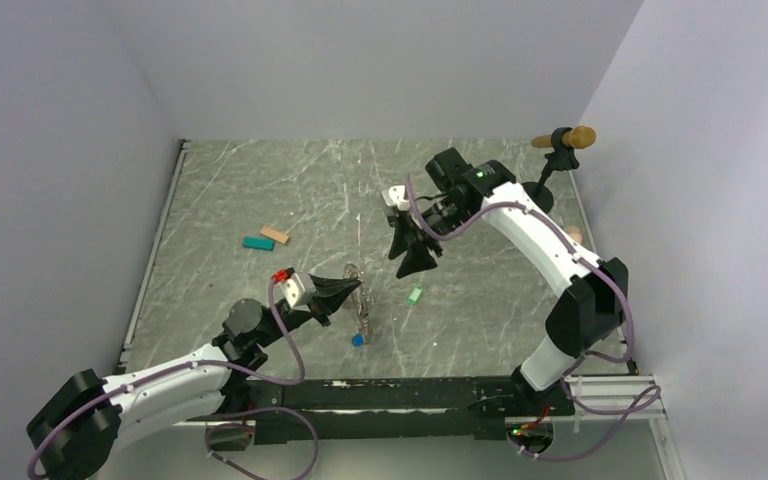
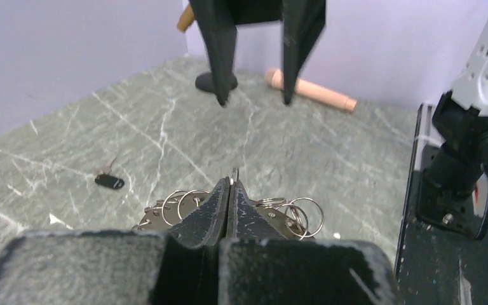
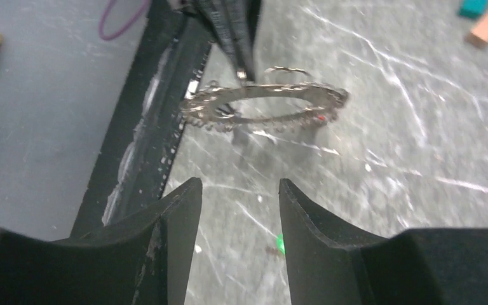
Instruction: Put the keys on the keyring
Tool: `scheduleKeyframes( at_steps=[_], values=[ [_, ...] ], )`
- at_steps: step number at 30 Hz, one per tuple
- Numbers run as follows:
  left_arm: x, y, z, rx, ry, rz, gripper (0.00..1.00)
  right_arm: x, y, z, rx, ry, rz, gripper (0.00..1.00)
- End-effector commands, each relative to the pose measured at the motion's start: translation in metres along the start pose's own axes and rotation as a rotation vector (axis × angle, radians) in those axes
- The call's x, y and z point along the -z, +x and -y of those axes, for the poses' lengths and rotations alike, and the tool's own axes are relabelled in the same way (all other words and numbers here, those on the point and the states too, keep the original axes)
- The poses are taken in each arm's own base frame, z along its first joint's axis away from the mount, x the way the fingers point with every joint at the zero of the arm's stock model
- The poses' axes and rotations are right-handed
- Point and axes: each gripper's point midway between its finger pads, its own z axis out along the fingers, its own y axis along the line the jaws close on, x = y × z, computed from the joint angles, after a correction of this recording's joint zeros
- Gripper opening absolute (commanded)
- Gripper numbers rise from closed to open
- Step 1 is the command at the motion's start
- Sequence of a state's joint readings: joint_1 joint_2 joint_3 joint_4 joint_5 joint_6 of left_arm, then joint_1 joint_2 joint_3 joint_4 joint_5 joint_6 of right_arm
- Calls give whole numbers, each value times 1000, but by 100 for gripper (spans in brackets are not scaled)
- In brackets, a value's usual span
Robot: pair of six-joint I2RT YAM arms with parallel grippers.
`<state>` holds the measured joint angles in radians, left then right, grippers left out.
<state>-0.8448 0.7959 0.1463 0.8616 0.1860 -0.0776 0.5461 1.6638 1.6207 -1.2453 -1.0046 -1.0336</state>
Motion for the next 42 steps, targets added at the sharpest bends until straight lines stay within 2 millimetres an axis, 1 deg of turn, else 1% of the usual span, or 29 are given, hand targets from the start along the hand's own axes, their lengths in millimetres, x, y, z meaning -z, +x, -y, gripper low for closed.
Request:
scheduleKeyframes(
  at_steps=[1,4,7,10,13,16,19,26,29,32,33,35,38,39,40,41,42],
  values=[
    [1,-74,11,-6,49,315,0,-10,-38,-32,259,-102,267,53],
    [0,-81,18,7,91,352,0,-13,-44,-30,284,-85,279,51],
    [-1,-85,24,21,126,377,0,-17,-47,-32,291,-101,292,46],
    [-4,-87,27,34,150,388,0,-25,-49,-32,296,-110,286,42],
    [-7,-90,29,45,167,396,0,-29,-51,-30,288,-107,280,39],
    [-9,-92,29,51,167,402,0,-29,-51,-31,283,-108,281,37],
    [-11,-90,27,54,156,396,0,-29,-52,-36,286,-126,293,32],
    [-11,-88,24,51,136,383,0,-37,-52,-41,281,-160,286,13],
    [-11,-85,22,49,128,370,0,-39,-53,-43,278,-170,285,10],
    [-10,-83,22,48,124,363,0,-41,-53,-42,260,-175,285,14],
    [-10,-82,21,47,122,362,0,-42,-53,-42,258,-175,282,12],
    [-10,-82,21,45,121,360,0,-43,-51,-40,253,-173,274,0],
    [-9,-81,21,41,118,346,0,-41,-53,-37,235,-155,253,0],
    [-10,-76,20,42,112,320,1,-40,-53,-35,230,-145,243,0],
    [-9,-78,19,40,105,320,8,-39,-53,-32,221,-131,224,0],
    [-10,-69,17,37,93,272,18,-37,-52,-29,220,-117,201,0],
    [-10,-64,15,31,82,231,34,-36,-50,-28,217,-110,176,0]
  ],
)
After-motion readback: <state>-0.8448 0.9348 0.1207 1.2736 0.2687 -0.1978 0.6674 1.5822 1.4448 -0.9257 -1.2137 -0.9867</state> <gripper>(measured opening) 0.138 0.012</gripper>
